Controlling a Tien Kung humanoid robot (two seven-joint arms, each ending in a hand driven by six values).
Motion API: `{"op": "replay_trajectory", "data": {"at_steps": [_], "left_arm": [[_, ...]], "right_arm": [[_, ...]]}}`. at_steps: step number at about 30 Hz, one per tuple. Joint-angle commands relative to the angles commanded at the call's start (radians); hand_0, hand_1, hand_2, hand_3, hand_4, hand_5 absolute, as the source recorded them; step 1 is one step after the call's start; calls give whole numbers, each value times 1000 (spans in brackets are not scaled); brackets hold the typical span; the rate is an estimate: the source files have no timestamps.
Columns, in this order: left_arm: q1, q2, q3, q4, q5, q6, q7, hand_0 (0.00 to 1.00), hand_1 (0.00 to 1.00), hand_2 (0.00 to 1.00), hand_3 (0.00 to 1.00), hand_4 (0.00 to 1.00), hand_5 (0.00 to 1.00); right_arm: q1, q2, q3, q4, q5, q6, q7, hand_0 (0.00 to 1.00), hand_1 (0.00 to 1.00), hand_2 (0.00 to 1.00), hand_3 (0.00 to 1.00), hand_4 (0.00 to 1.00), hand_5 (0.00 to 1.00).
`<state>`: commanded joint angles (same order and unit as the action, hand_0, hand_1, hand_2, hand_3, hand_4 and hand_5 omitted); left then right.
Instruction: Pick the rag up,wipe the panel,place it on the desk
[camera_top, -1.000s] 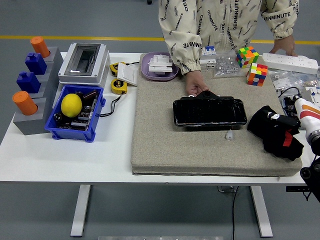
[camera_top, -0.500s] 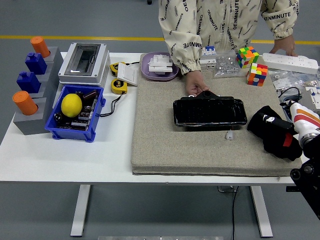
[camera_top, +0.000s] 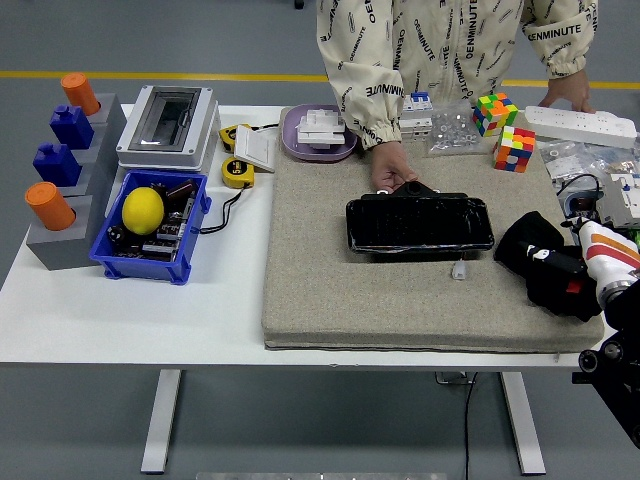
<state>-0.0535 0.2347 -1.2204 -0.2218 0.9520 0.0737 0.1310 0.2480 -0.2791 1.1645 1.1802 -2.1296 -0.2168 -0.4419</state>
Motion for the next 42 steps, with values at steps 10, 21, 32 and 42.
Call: {"op": "replay_trajectory", "data": {"at_steps": [10, 21, 32, 42], "left_arm": [[-1, -2, 2, 0, -2, 0, 0, 651, 662, 695, 579, 679, 444], [-1, 0, -2, 1, 0, 0, 0, 651, 663, 695, 579, 681, 448], [2, 3, 1, 1, 0, 0, 0, 652, 663, 695, 580, 680, 447], [6, 3, 8, 1, -4, -1, 0, 652, 663, 695, 579, 680, 447]], "right_arm": [[12, 5, -8, -42, -4, -3, 9, 827, 743, 783, 793, 998, 865], [28, -1, -15, -36, 33, 30, 2, 830, 744, 783, 792, 998, 862], [18, -24, -21, 69, 71, 111, -29, 846, 767, 805, 817, 998, 879], [-1, -4, -45, 73, 55, 115, -30, 848, 771, 806, 820, 998, 873]]}}
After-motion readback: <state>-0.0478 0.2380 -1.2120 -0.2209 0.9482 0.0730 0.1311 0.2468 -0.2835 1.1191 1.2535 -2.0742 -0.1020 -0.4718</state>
